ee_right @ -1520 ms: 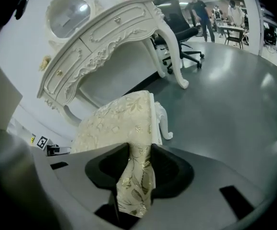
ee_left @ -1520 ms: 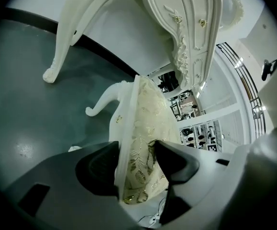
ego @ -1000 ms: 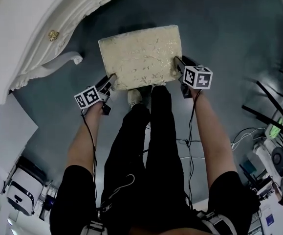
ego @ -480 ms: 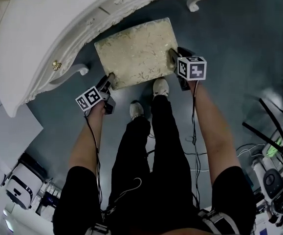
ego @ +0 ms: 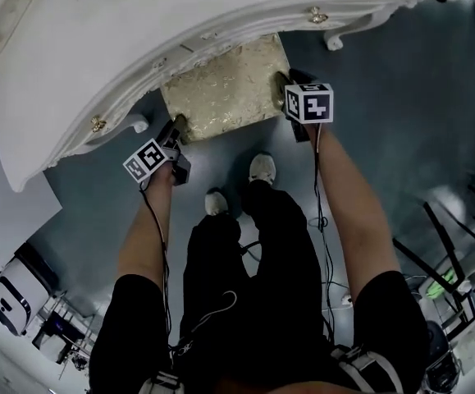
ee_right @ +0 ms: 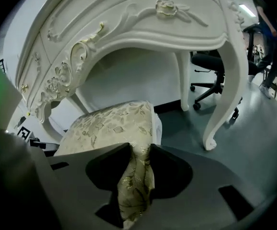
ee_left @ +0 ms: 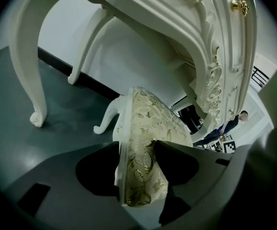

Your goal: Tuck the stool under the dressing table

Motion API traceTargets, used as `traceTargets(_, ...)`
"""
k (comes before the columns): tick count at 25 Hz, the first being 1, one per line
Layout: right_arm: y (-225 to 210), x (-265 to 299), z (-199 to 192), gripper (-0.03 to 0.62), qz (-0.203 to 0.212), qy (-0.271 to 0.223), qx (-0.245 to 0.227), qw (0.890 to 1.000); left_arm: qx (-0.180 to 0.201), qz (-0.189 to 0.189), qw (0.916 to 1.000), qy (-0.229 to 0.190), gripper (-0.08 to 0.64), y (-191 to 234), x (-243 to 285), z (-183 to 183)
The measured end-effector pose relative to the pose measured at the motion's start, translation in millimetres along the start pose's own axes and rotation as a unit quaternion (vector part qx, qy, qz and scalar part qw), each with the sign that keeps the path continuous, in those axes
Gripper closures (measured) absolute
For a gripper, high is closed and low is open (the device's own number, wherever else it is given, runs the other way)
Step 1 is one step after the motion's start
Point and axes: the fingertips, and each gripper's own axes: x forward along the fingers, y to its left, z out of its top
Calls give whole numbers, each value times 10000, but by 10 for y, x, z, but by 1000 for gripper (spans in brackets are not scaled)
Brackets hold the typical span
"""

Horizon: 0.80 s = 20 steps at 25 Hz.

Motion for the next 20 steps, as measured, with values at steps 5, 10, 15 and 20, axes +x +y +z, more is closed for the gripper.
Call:
traceTargets(5, 48, 198, 293, 436, 161, -146, -158, 9996, 45, 273, 9980, -572, 304, 6, 104, 391)
traceTargets(10, 89, 245, 459, 436, 81, -229, -410, 9989, 300, 598, 9941, -857, 313, -29, 83, 588)
traceTargets(15, 128, -55, 555, 492, -101, -632, -414, 9971, 704, 673, 9918, -823, 327, -177, -177, 596)
traceTargets(20, 465, -897, 692, 574, -394, -1340, -477, 9890, 1553, 660, 9813, -921, 412, -760, -770, 573)
